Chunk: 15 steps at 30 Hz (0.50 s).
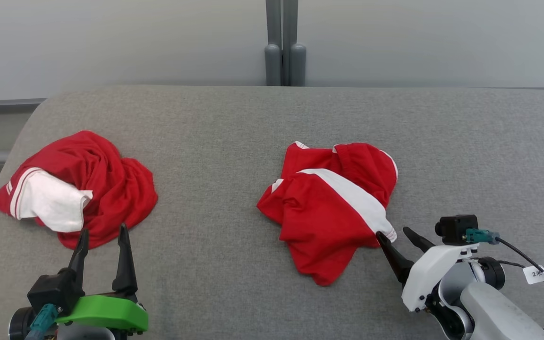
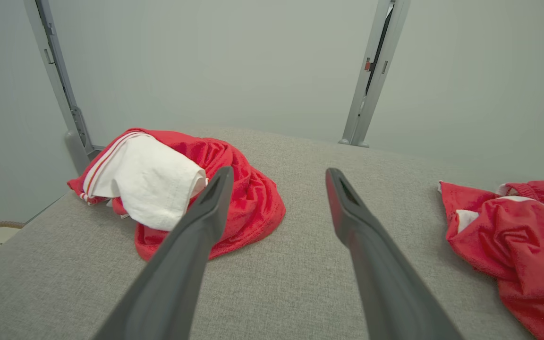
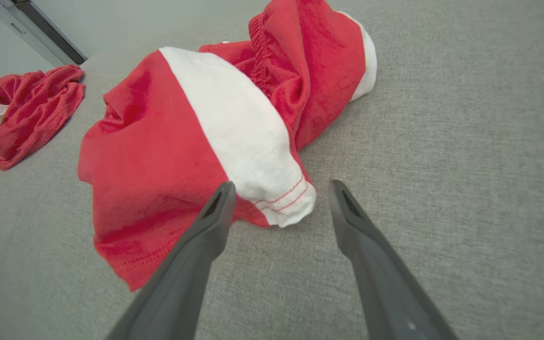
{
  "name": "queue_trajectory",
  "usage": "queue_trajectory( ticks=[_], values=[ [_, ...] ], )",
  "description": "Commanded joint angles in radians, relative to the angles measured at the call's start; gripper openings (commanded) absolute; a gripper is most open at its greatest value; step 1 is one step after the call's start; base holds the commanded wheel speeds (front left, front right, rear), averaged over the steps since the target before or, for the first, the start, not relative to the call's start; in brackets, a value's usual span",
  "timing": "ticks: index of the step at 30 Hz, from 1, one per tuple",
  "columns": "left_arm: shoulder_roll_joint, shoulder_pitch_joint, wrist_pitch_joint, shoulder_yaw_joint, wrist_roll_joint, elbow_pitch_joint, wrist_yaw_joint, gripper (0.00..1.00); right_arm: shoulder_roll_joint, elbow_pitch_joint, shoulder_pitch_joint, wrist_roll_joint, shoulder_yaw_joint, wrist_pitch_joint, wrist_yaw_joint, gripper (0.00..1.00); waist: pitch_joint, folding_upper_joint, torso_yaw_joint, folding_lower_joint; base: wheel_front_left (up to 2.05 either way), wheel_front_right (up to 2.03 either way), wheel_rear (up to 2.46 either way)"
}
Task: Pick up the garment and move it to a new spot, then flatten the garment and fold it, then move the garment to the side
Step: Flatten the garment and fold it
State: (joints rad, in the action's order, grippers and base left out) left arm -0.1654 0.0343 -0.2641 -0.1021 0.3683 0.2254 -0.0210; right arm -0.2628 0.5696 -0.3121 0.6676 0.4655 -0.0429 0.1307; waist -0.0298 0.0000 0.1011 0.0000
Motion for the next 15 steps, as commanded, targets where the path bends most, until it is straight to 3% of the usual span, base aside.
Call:
queue_trajectory(
  ticks=[1,3,4,5,6,8,9,10,15],
  values=[
    [0.001,0.019,-0.001,0.0,-0.006,0.004,0.003,1.0,-0.005,0.024,-0.018,-0.007,0.004,-0.001,0.0,1.0,-0.025,0.0,0.043,0.0,0.0,0.0,0.0],
    [0.003,0.023,-0.001,0.002,-0.007,0.008,0.005,1.0,-0.002,0.055,-0.031,-0.011,0.011,-0.013,0.0,1.0,-0.028,0.0,0.058,0.0,0.0,0.0,0.0],
    [0.003,0.023,0.0,0.003,-0.007,0.011,0.006,1.0,-0.002,0.071,-0.033,-0.013,0.017,-0.018,0.0,0.91,-0.029,0.0,0.064,0.0,0.0,0.0,0.0],
    [0.004,0.021,0.0,0.005,-0.006,0.013,0.007,1.0,-0.002,0.082,-0.037,-0.013,0.019,-0.024,0.0,0.65,-0.029,0.0,0.066,0.0,0.0,0.0,0.0],
    [0.004,0.021,0.0,0.007,-0.005,0.015,0.009,1.0,-0.002,0.094,-0.043,-0.013,0.023,-0.031,0.0,0.46,-0.028,0.0,0.068,0.0,0.0,0.0,0.0],
    [0.005,0.022,0.0,0.011,-0.004,0.019,0.01,1.0,-0.001,0.112,-0.048,-0.008,0.032,-0.042,0.0,0.33,-0.026,0.0,0.068,0.0,0.0,0.0,0.0],
    [0.006,0.022,0.0,0.012,-0.004,0.021,0.01,1.0,0.0,0.12,-0.049,-0.006,0.037,-0.044,0.0,0.2,-0.025,0.0,0.067,0.0,0.0,0.0,0.0],
    [0.007,0.02,0.0,0.015,-0.003,0.022,0.009,1.0,-0.002,0.13,-0.052,-0.005,0.043,-0.047,0.0,0.0,-0.024,0.0,0.063,0.0,0.0,0.0,0.0],
    [0.011,0.017,-0.001,0.022,0.001,0.021,0.011,1.0,-0.014,0.141,-0.079,-0.012,0.069,-0.074,0.0,0.0,-0.023,0.0,0.033,0.0,0.0,0.0,0.0]
  ],
)
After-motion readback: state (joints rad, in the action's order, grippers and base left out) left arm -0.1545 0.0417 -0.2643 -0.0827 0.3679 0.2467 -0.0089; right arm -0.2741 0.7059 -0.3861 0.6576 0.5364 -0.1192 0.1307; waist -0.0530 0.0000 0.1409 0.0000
